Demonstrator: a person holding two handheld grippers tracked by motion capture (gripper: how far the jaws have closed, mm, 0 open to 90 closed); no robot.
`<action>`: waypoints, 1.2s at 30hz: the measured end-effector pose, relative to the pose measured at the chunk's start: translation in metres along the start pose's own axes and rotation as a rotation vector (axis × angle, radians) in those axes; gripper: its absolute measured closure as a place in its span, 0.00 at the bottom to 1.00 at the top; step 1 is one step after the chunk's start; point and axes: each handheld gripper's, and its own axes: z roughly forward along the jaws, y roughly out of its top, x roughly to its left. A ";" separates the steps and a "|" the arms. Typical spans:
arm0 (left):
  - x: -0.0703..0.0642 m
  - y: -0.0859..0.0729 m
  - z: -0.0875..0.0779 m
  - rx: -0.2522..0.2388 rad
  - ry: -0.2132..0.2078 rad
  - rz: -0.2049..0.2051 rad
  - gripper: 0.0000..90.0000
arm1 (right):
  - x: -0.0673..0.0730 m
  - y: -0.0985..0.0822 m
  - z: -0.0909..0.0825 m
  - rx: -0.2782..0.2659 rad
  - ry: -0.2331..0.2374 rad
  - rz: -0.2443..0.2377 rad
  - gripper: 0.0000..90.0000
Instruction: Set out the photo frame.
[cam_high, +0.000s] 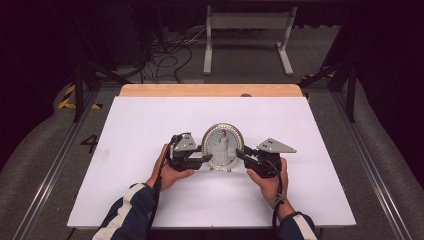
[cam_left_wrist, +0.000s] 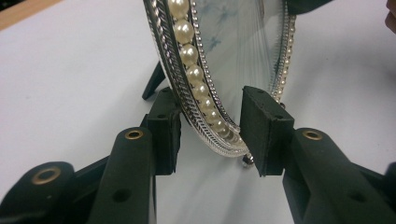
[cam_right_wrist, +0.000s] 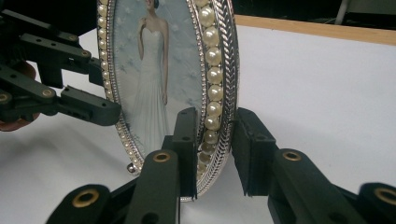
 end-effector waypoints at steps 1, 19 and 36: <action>0.000 0.000 -0.002 -0.009 0.007 -0.003 0.66 | 0.000 0.000 0.000 0.001 0.000 -0.002 0.80; -0.003 -0.007 -0.013 -0.008 0.038 0.022 0.79 | 0.002 0.003 -0.005 0.022 -0.032 -0.101 0.78; -0.007 -0.008 -0.020 0.000 0.061 0.050 0.78 | 0.005 0.004 -0.006 0.052 -0.023 -0.173 0.77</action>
